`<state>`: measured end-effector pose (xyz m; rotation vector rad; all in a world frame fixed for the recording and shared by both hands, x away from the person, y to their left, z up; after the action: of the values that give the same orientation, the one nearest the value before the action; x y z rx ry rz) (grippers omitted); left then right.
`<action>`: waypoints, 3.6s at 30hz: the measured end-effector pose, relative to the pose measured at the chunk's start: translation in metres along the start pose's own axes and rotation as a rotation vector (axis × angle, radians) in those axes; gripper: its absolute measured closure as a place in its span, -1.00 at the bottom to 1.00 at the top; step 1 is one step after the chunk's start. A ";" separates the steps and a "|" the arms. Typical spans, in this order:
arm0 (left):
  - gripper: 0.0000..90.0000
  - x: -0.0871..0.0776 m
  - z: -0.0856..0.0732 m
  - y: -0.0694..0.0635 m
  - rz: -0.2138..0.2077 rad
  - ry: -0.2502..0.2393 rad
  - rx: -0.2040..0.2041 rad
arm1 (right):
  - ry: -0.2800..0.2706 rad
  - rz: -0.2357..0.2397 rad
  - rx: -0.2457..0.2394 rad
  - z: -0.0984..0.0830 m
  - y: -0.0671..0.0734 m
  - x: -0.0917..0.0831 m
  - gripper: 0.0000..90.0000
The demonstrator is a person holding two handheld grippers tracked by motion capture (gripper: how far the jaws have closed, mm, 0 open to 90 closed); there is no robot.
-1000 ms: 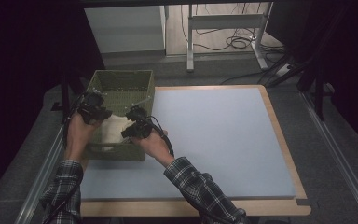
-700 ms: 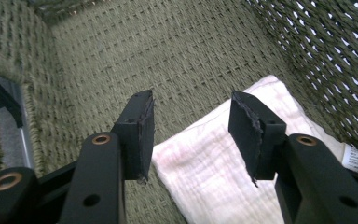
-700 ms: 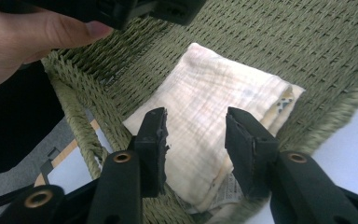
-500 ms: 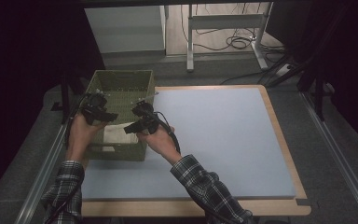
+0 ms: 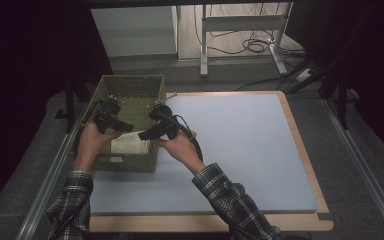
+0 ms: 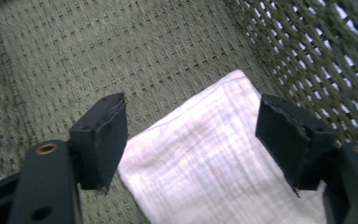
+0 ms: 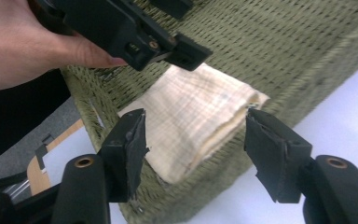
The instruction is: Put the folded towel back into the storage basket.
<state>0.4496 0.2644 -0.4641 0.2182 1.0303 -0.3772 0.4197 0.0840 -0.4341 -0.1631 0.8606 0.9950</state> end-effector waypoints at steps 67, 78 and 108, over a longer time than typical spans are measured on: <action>-0.92 0.014 0.058 -0.190 -0.292 -0.133 0.260 | -0.029 -0.114 -0.097 -0.139 -0.118 -0.107 -0.79; -0.93 0.022 0.048 -0.222 -0.324 -0.175 0.298 | -0.016 -0.157 -0.126 -0.164 -0.130 -0.128 -0.82; -0.92 0.029 -0.034 -0.235 -0.338 -0.270 0.320 | -0.063 -0.227 -0.096 -0.234 -0.146 -0.176 -0.85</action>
<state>0.3405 0.0553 -0.5063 0.2722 0.7347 -0.8575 0.3595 -0.2299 -0.5039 -0.3029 0.7194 0.8241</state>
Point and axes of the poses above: each handheld gripper's, and its own axes: x roughly forward along the jaws, z roughly out of its top, y roughly to its left, the point moved 4 cm from there along x, roughly forward along the jaws, and after that the axes turned 1 degree about y, right-handed, at the moved point
